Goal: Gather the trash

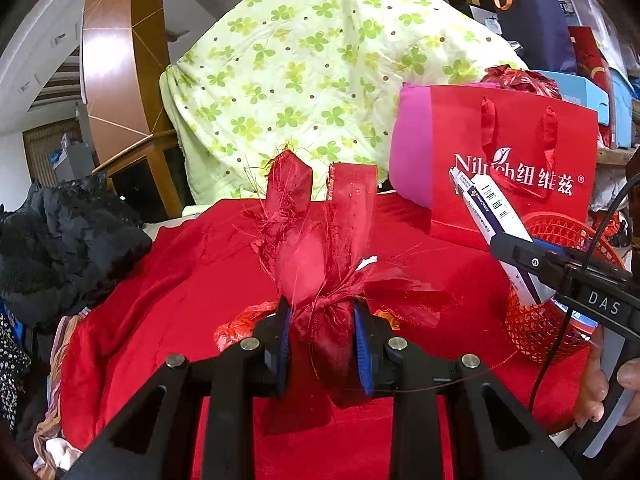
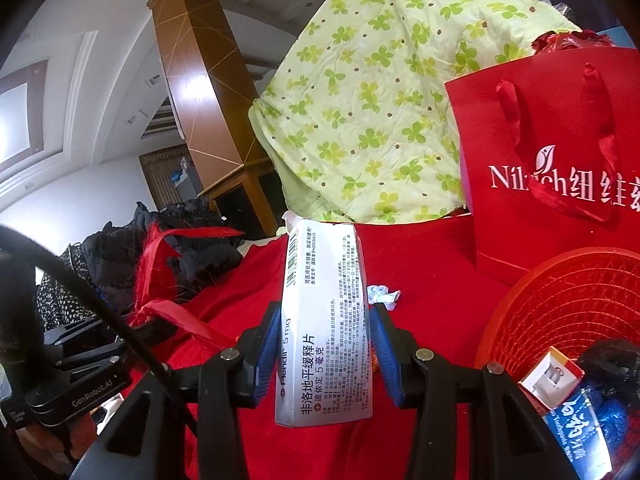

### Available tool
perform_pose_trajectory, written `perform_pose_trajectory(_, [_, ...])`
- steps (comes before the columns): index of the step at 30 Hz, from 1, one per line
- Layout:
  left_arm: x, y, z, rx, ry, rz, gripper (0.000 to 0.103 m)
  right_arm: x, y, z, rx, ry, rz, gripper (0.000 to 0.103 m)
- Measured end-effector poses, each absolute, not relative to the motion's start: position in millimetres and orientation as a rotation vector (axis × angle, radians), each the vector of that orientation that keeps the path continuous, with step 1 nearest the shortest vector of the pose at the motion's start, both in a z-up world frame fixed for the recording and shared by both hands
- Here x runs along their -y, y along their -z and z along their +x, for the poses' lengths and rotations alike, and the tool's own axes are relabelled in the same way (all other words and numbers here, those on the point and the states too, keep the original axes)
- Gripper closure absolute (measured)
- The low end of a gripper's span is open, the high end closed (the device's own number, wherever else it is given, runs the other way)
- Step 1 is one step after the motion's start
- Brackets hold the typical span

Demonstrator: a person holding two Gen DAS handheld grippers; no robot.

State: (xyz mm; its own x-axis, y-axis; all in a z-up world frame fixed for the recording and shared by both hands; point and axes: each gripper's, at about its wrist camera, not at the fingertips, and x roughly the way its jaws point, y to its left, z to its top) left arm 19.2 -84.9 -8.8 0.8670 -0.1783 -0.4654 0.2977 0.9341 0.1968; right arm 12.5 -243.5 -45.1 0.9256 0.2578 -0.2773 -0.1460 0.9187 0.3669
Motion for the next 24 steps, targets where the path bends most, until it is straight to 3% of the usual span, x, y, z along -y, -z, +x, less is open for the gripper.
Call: perform_pose_trajectory(24, [133, 1, 2, -0.436, 0.358, 0.328, 0.074, 285, 39, -18, -0.259, -0.155, 0.401, 0.056])
